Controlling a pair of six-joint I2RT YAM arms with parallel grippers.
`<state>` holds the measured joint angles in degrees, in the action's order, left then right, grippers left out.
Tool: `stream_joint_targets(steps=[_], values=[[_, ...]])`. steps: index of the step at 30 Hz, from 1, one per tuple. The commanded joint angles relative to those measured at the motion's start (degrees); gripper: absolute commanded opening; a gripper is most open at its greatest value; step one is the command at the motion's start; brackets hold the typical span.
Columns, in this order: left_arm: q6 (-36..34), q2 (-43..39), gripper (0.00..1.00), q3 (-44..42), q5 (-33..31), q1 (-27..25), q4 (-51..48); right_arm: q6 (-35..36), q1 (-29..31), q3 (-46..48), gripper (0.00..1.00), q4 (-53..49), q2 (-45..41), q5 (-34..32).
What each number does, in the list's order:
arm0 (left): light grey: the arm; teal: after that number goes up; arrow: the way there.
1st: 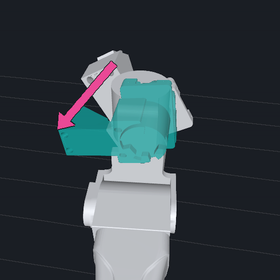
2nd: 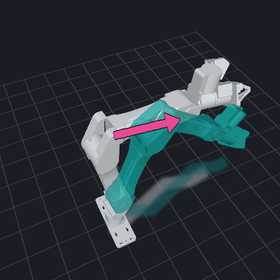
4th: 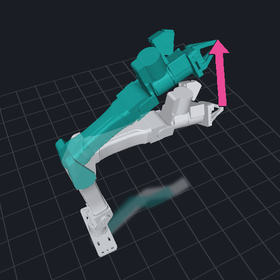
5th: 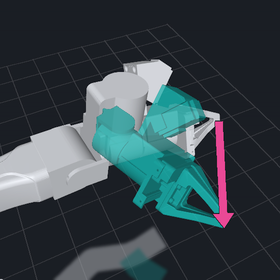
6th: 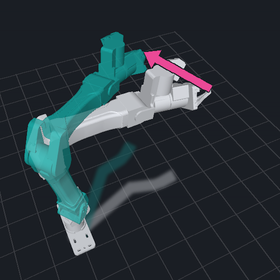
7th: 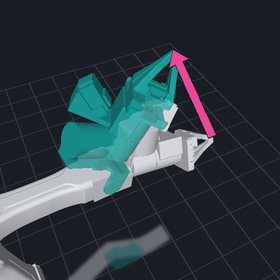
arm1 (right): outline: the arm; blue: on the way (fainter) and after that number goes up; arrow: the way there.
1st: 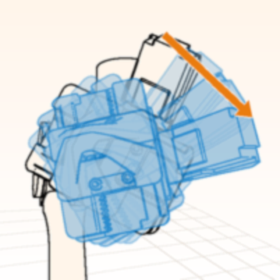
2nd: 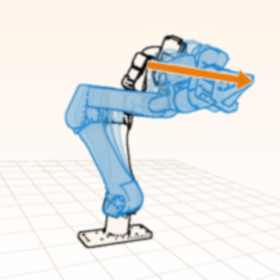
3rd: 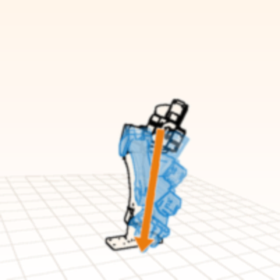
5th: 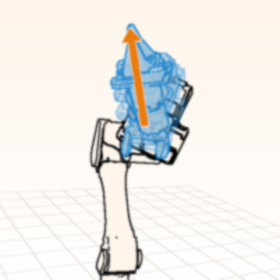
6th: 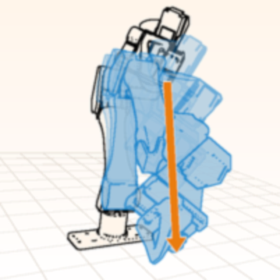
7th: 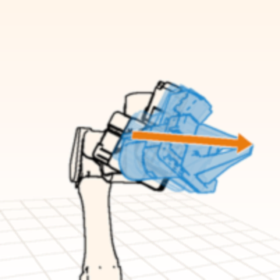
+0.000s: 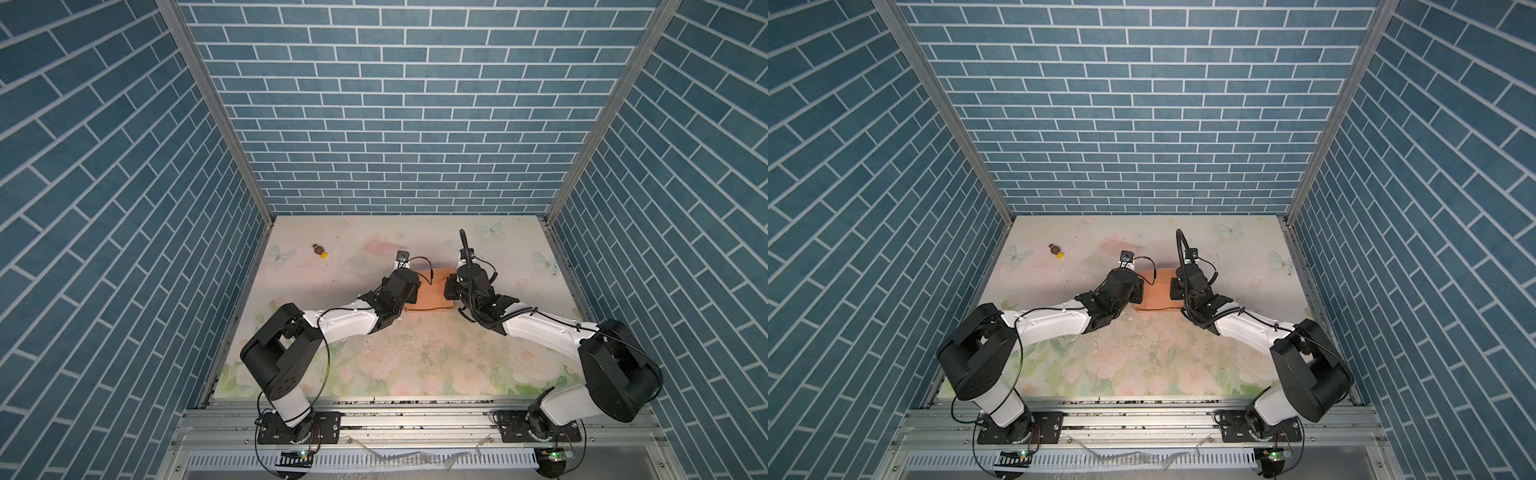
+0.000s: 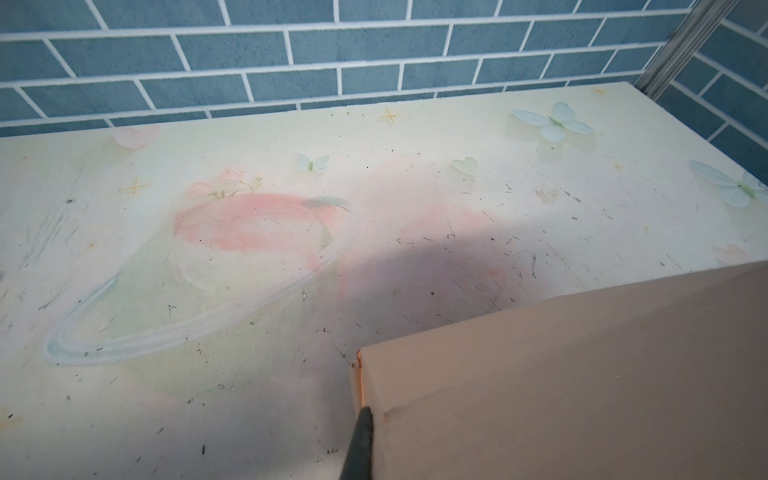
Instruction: Fold the paper box
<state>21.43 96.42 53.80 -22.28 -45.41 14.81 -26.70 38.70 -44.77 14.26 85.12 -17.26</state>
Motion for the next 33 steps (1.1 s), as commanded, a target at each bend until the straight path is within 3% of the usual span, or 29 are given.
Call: stream_joint_targets(steps=[1, 33], values=[[0.2, -0.6, 0.00, -2.2, -3.9, 0.0, 5.0, -1.3, 0.0, 1.9, 0.00, 5.6, 1.2, -3.1], [0.0, 4.8, 0.00, -12.0, -9.1, -7.5, 24.3, 3.6, 1.9, 19.1, 0.00, 28.7, 1.4, -3.8]])
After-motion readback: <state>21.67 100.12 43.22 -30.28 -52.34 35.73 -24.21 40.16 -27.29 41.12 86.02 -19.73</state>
